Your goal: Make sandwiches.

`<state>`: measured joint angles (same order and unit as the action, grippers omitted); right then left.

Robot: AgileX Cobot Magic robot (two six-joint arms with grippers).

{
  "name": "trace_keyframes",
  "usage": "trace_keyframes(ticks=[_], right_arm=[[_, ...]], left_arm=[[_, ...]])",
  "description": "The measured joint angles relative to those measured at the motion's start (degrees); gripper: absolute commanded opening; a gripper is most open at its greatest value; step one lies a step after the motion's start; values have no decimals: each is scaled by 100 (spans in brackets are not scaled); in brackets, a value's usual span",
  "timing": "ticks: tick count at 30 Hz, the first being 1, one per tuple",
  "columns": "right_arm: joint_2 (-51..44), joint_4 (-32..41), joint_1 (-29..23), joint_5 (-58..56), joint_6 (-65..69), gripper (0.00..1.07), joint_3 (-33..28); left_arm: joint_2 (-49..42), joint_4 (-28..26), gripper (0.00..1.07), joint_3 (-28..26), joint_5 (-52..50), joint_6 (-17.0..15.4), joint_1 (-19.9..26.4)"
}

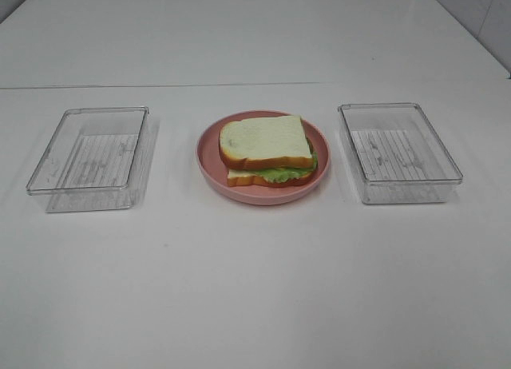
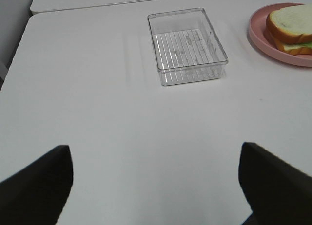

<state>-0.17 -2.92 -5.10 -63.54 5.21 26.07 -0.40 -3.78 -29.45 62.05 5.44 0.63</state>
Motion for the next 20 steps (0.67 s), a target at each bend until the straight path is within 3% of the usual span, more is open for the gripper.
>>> trace_keyframes(ticks=[20], right_arm=[[0, 0, 0, 0, 0, 96, 0]], left_arm=[[0, 6, 87, 0, 0, -138, 0]])
